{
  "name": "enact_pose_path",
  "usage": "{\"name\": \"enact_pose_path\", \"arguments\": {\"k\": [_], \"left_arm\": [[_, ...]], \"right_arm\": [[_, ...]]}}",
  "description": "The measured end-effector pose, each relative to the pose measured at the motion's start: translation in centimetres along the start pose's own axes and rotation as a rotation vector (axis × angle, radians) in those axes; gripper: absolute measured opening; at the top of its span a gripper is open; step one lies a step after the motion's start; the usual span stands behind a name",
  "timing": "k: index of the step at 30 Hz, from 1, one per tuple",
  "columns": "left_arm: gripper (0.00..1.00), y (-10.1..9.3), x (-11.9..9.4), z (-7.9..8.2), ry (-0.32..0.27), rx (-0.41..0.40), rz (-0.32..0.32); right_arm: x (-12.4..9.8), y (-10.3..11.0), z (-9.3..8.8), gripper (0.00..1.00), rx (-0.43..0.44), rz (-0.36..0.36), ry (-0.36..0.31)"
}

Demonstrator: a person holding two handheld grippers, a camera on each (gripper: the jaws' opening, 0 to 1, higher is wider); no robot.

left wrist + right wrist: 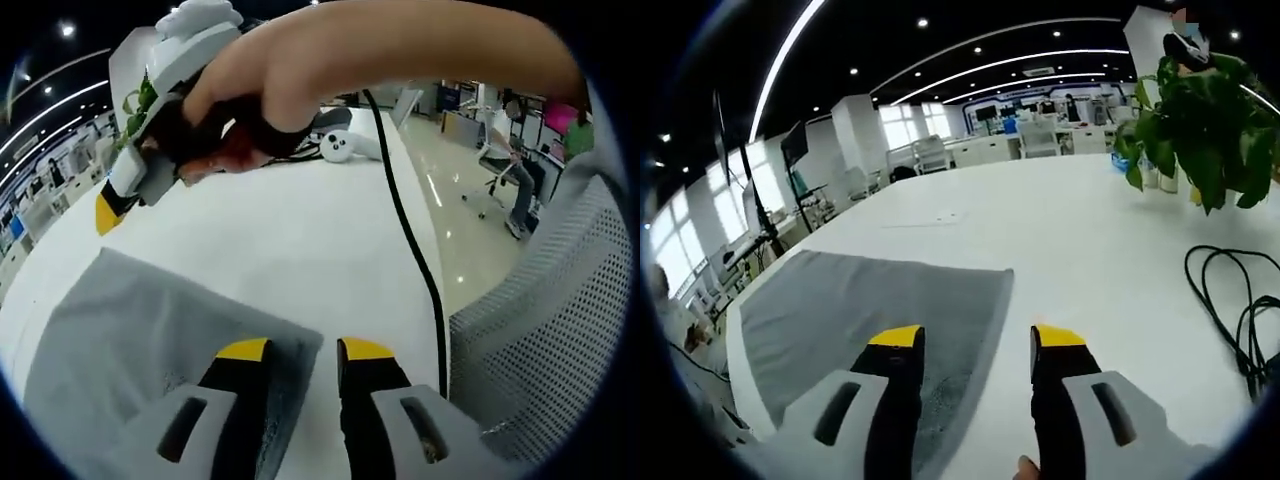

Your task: Fold the towel on the table until its edges align and the towel forms a compact rectangular stack.

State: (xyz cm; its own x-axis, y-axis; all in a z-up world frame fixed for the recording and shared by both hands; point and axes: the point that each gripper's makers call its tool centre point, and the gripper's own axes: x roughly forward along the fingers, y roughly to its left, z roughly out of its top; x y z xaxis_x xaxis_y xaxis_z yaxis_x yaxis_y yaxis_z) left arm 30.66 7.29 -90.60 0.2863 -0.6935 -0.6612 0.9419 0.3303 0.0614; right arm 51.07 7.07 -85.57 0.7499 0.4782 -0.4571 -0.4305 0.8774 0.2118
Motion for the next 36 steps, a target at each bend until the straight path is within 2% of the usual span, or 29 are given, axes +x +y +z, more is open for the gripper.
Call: {"name": "enact_pose_path", "arguments": {"k": [3,4,6,10,12,20,27,30,31,33,34,36], "left_arm": [[0.25,-0.2,0.4,-0.3,0.007,0.015,-0.013],[0.24,-0.1,0.5,0.1,-0.018,0.005,-0.011],[0.23,0.0,0.5,0.1,-0.026,-0.027,-0.008],[0.19,0.4,0.7,0.3,-0.066,-0.043,0.026],[0.15,0.8,0.7,0.3,-0.081,-0.074,0.065],[0.09,1.1,0.8,0.2,-0.063,-0.079,0.057],[0.08,1.0,0.8,0.2,-0.069,-0.071,0.051],[0.08,1.2,0.7,0.1,-0.082,-0.1,0.028],[0.08,1.3,0.7,0.1,-0.083,-0.106,0.025],[0.08,1.2,0.8,0.0,-0.082,-0.101,0.024],[0.08,1.2,0.8,0.0,-0.081,-0.099,0.026],[0.08,1.2,0.9,-0.1,-0.083,-0.092,0.03]], "right_arm": [[0.5,0.1,0.1,0.42,-0.005,0.005,0.001],[0.6,0.1,0.1,0.41,-0.006,0.005,0.001],[1.0,0.2,0.2,0.41,-0.008,0.008,0.001],[1.4,0.1,0.2,0.41,-0.009,0.016,0.006],[1.6,0.0,0.2,0.41,-0.015,0.015,0.009],[3.1,-0.4,0.5,0.39,0.009,0.003,0.006],[4.3,-1.3,0.6,0.38,0.027,-0.022,0.001],[4.8,-1.4,0.0,0.35,-0.078,-0.033,0.044],[5.0,-1.3,0.0,0.35,-0.079,-0.036,0.042],[5.4,-1.4,0.3,0.34,-0.054,-0.041,0.028],[5.7,-1.4,0.8,0.33,0.016,-0.045,-0.003],[6.2,-1.8,1.5,0.29,0.075,-0.057,-0.046]]}}
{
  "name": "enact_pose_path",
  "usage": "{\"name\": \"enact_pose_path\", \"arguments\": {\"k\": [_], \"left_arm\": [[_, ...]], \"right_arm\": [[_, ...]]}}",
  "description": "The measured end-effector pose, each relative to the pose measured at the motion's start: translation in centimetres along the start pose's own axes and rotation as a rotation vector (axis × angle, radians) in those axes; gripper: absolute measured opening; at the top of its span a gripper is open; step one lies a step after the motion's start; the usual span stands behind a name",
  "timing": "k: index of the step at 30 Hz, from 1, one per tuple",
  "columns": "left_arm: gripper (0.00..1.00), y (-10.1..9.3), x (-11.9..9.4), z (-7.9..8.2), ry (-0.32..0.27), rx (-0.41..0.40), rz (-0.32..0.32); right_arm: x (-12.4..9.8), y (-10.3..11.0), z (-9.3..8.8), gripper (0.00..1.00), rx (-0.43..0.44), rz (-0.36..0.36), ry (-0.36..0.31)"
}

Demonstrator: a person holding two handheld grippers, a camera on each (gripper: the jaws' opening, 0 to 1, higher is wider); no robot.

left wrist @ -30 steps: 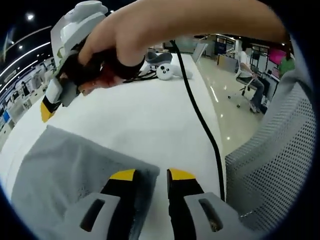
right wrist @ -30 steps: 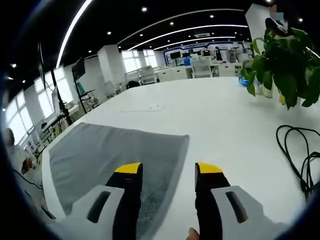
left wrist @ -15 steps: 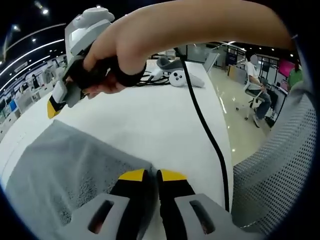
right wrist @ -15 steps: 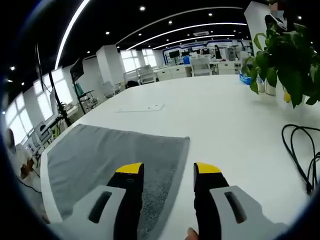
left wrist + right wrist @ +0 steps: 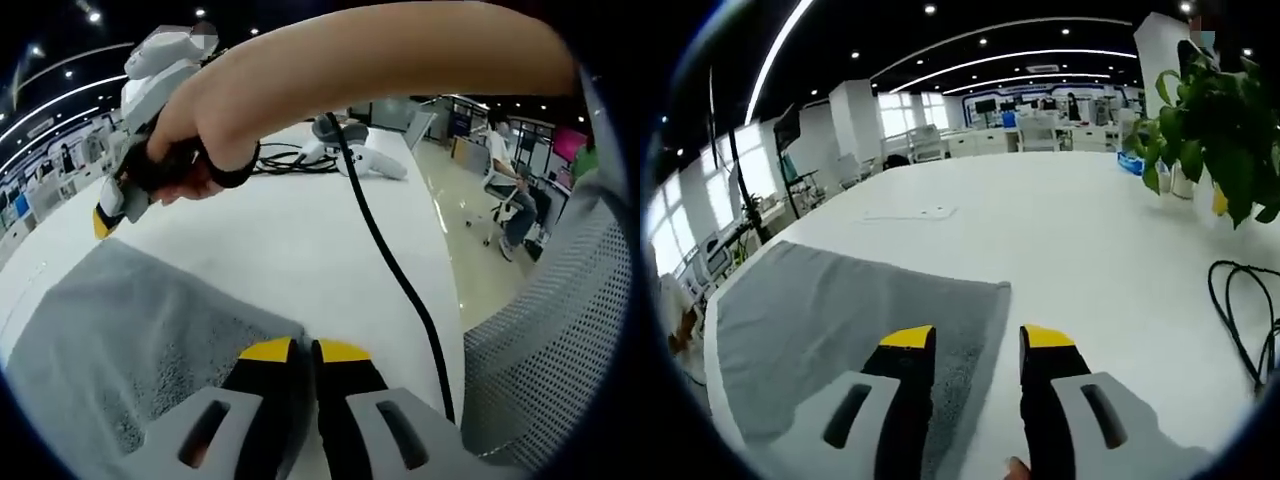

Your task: Fold the towel on the table until its edges align and the towel forms a compact rectangular stack.

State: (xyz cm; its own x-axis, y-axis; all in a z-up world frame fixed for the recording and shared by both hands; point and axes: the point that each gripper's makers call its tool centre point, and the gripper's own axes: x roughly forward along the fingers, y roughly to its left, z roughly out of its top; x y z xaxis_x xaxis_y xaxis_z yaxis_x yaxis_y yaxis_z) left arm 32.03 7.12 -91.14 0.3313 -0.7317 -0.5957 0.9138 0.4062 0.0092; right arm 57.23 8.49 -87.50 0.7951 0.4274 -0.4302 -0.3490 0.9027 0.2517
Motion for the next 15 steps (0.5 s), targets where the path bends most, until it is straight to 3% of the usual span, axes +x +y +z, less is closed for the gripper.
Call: {"name": "enact_pose_path", "arguments": {"k": [3,8,13,15], "left_arm": [[0.08,0.1,0.1,-0.1,-0.007,-0.014,-0.003],[0.08,0.0,0.1,-0.1,-0.001,0.003,0.006],[0.08,0.0,0.2,-0.1,0.001,0.014,0.001],[0.08,0.0,0.2,-0.2,-0.003,0.015,0.002]], "right_arm": [[0.9,-0.3,-0.1,0.25,-0.05,-0.019,0.024],[2.3,-0.6,0.1,0.24,-0.028,-0.031,0.02],[4.0,-1.3,-0.6,0.21,-0.056,-0.05,0.061],[4.1,-1.5,-1.0,0.16,-0.012,-0.065,0.077]]}}
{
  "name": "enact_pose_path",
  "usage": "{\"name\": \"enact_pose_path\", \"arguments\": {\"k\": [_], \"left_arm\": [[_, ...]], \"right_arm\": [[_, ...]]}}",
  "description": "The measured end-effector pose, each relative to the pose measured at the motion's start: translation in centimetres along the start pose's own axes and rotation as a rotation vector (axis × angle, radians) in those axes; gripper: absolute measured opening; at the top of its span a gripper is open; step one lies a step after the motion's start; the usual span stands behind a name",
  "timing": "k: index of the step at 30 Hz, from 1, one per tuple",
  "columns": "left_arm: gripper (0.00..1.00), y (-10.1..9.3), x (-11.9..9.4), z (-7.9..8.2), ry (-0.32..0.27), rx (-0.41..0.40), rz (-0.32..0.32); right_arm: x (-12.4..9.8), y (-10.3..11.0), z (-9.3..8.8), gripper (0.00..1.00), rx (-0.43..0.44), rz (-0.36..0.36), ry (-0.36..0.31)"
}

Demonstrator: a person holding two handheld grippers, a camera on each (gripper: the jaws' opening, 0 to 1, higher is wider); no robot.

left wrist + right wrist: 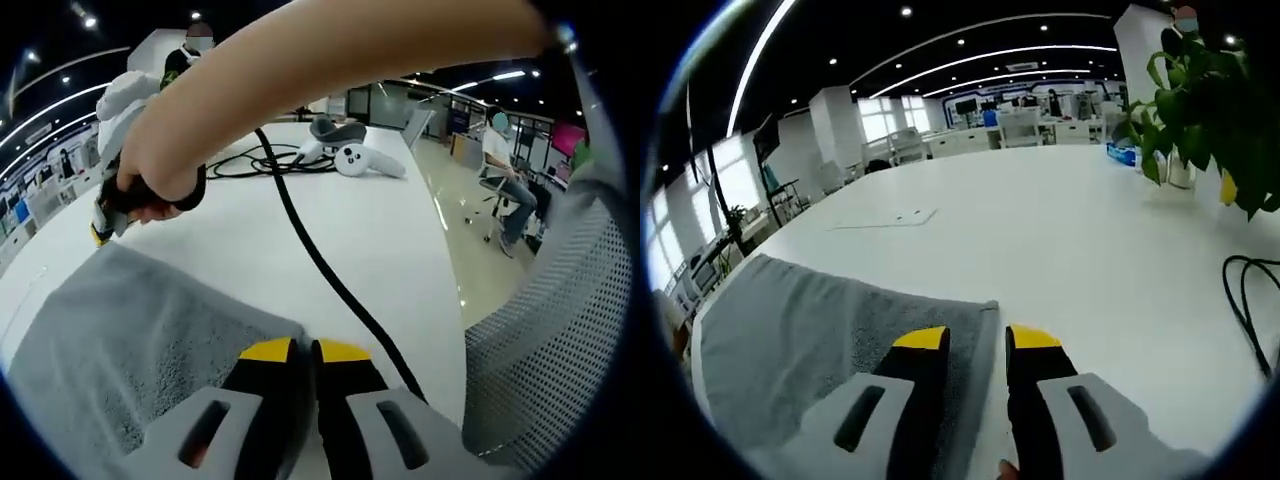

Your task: Fold the towel on the table until its edges align and the towel forms a compact rectangular stack.

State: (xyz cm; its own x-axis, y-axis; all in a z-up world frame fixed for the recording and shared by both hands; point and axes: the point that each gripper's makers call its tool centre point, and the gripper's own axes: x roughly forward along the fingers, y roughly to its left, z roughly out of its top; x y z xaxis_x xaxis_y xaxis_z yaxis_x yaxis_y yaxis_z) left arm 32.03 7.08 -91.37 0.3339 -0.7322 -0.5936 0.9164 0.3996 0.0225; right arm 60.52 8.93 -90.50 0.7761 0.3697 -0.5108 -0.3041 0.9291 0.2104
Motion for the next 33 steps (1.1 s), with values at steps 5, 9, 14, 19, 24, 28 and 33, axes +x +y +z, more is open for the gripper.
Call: {"name": "enact_pose_path", "arguments": {"k": [5,9,14,19,24,28,33], "left_arm": [[0.08,0.0,0.0,0.0,-0.002,0.0,-0.006],[0.08,0.0,0.0,0.0,-0.007,0.002,-0.007],[0.08,0.0,0.0,0.0,-0.019,0.004,-0.001],[0.08,0.0,-0.1,0.0,-0.019,0.003,-0.003],[0.07,-0.1,-0.1,0.1,-0.029,-0.001,0.001],[0.07,0.1,-0.2,0.1,-0.033,-0.031,-0.03],[0.06,0.1,-0.1,0.2,-0.035,-0.056,-0.043]], "right_arm": [[0.6,0.4,0.0,0.15,-0.068,0.012,0.015],[0.7,-0.5,-0.8,0.13,-0.153,-0.042,0.051],[1.2,0.5,-0.6,0.05,-0.278,0.005,0.046],[1.3,0.4,-0.6,0.02,-0.251,0.032,0.017],[1.2,0.6,-0.6,0.01,-0.254,0.051,0.01],[1.0,0.7,-0.6,0.01,-0.183,0.054,0.031],[0.7,0.4,-0.5,0.0,-0.106,0.069,0.021]]}}
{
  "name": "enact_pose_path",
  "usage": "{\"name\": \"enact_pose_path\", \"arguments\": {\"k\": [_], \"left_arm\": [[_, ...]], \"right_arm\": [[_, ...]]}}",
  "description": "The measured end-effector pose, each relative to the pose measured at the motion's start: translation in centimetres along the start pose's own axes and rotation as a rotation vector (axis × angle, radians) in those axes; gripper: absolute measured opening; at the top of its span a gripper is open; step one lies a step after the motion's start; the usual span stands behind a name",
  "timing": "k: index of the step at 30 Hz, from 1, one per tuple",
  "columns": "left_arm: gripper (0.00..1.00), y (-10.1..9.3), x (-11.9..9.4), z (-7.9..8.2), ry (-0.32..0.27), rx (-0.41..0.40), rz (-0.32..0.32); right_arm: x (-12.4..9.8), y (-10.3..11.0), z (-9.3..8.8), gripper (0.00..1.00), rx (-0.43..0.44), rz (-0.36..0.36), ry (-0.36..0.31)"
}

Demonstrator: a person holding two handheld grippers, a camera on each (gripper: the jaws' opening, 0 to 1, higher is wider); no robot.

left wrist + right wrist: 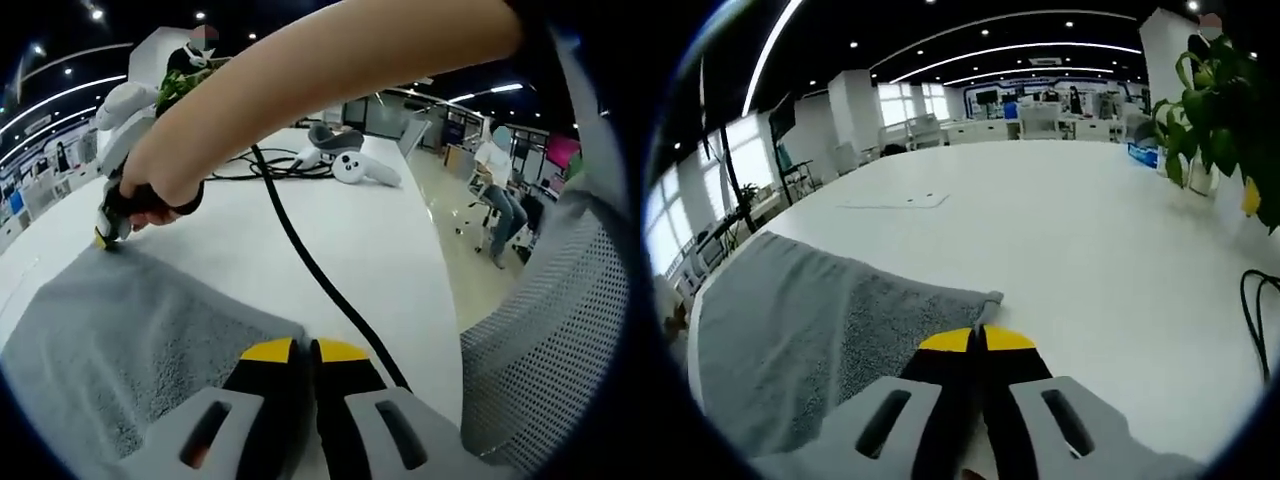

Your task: Fold the towel on the table until its edges align and the towel forms a compact rectangular stack.

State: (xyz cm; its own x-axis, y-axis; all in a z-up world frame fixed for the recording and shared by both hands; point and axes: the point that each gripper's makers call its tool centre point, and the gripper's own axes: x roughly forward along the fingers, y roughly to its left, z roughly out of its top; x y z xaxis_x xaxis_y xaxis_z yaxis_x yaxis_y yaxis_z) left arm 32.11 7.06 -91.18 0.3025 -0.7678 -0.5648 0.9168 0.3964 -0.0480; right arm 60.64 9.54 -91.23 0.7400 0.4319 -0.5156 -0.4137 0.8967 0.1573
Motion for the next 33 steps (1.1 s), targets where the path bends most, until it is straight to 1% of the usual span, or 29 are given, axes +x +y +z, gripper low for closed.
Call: {"name": "enact_pose_path", "arguments": {"k": [1,2,3,4,8,9,10,11,12,13,15,17,22,28,30,31,32,33], "left_arm": [[0.06,0.0,0.1,0.1,-0.01,-0.008,-0.002],[0.06,0.0,0.1,0.1,-0.019,-0.009,-0.008],[0.06,0.0,0.2,0.2,-0.029,-0.024,-0.012],[0.06,0.1,0.2,0.2,-0.028,-0.033,-0.013],[0.05,-0.2,0.0,0.3,-0.007,-0.025,-0.026],[0.04,-0.2,-0.1,0.4,-0.008,-0.023,-0.028],[0.03,-0.2,-0.3,0.7,-0.024,-0.029,-0.031],[0.03,-0.2,-0.3,0.7,-0.016,-0.038,-0.034],[0.03,-0.1,-0.4,0.8,-0.02,-0.031,-0.029],[0.03,0.0,-0.6,0.9,-0.026,-0.029,-0.029],[0.03,0.0,-0.6,1.0,-0.029,-0.032,-0.029],[0.03,0.0,-0.9,1.2,-0.031,-0.013,-0.028],[0.03,0.5,-1.9,2.1,-0.053,0.007,-0.001],[0.03,0.6,-2.5,2.5,-0.061,0.019,0.012],[0.03,0.7,-3.0,2.9,-0.069,0.014,0.02],[0.03,0.8,-3.2,3.0,-0.074,0.002,0.023],[0.03,1.0,-3.4,3.3,-0.088,-0.026,0.027],[0.03,1.2,-3.6,3.5,-0.095,-0.029,0.032]], "right_arm": [[-0.2,0.0,0.0,0.0,-0.009,-0.009,0.0],[-0.5,-0.2,0.1,0.0,-0.064,-0.035,0.007],[-0.7,0.1,0.1,0.0,-0.084,-0.03,0.012],[-0.9,0.6,0.4,0.0,-0.09,-0.024,0.0],[-1.5,0.9,1.8,0.0,-0.078,-0.02,-0.04],[-1.7,1.1,2.2,0.0,-0.078,-0.016,-0.049],[-1.9,1.2,2.5,0.0,-0.083,-0.015,-0.056],[-2.0,1.3,2.9,0.0,-0.11,-0.015,-0.068],[-2.2,1.3,3.4,0.0,-0.162,-0.02,-0.08],[-2.3,1.5,3.5,0.0,-0.172,-0.019,-0.08],[-2.8,2.2,3.7,0.0,-0.165,-0.013,-0.088],[-3.3,2.7,4.0,0.0,-0.161,-0.011,-0.093],[-3.7,2.8,4.8,0.0,-0.121,-0.003,-0.124],[-4.1,3.5,5.7,0.0,-0.095,0.02,-0.149],[-4.2,3.9,6.0,0.0,-0.083,0.043,-0.157],[-4.1,4.5,6.1,0.0,-0.046,0.078,-0.161],[-4.2,4.6,6.1,0.0,-0.026,0.087,-0.165],[-4.3,4.6,6.3,0.0,-0.017,0.086,-0.171]]}}
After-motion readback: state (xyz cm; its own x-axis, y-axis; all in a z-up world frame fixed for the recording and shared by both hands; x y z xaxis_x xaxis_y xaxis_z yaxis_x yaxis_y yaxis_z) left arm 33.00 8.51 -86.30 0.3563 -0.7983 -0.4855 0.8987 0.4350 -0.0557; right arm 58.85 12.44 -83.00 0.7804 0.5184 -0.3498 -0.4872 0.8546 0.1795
